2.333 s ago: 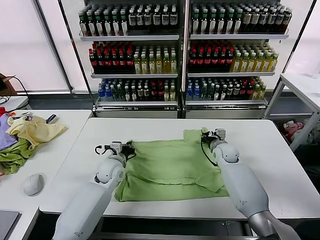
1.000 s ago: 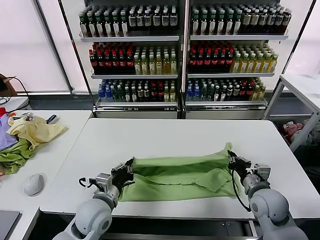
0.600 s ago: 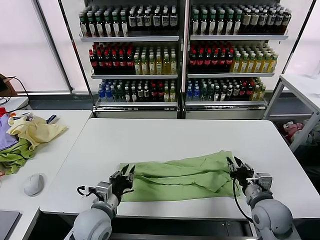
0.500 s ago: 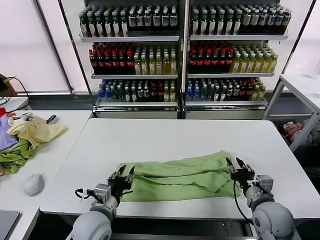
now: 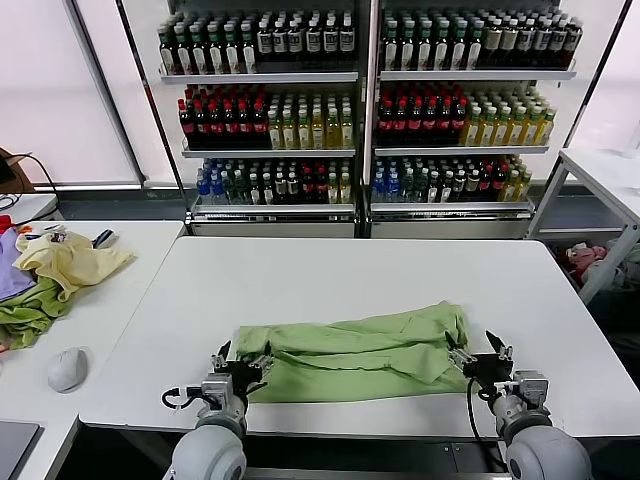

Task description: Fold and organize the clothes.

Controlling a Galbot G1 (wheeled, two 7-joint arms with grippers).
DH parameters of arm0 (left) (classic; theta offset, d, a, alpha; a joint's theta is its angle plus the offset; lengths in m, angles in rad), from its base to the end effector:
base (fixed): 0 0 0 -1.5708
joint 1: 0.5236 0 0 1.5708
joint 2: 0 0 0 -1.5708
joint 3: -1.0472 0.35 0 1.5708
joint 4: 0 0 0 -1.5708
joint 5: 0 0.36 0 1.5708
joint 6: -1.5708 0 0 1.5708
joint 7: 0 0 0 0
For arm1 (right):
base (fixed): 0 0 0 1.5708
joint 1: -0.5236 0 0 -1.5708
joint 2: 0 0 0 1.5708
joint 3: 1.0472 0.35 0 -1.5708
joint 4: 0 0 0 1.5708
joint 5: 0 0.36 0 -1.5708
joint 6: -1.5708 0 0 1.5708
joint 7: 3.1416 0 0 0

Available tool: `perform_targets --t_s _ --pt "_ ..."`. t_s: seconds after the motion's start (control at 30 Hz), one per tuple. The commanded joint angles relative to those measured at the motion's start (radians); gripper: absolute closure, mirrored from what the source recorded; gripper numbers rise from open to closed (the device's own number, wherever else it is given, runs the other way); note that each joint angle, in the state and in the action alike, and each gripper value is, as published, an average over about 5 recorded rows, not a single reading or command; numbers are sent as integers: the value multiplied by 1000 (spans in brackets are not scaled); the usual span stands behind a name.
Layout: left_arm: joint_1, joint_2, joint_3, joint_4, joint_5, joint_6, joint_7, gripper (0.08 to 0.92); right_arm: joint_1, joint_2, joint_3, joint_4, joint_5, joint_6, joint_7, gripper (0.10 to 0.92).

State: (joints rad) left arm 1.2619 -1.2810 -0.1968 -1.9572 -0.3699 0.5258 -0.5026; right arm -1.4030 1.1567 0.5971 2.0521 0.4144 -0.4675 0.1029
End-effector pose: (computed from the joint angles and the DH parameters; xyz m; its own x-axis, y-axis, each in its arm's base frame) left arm 0.2583 -0.0413 -0.2979 -0.8909 -0.0526 0.4511 -0.0319 0.9981 0.0534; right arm 0.2431 -0.0952 -0.2594 -0.9388 -0.0163 0.3441 -0.0310 0.9988 -0.0374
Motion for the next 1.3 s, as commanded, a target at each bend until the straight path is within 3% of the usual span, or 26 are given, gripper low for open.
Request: perform_targets --t_s 0.03,0.47,0.8,1.1,1.3 --pt "-14 -60 -2 81 27 4 -62 203 -20 1 4 12 -9 3 0 203" --pt "-4 -22 -16 76 -57 42 -33 546 4 9 -8 7 -12 -1 -2 203" --pt "11 125 -154 28 -179 43 1 821 3 10 -5 23 -19 4 -15 203" --pt "13 306 -415 -36 -288 52 22 865 9 7 -6 27 -19 18 -21 203" --pt "38 309 -543 -166 -506 54 4 865 9 -1 -10 41 -15 35 -35 203"
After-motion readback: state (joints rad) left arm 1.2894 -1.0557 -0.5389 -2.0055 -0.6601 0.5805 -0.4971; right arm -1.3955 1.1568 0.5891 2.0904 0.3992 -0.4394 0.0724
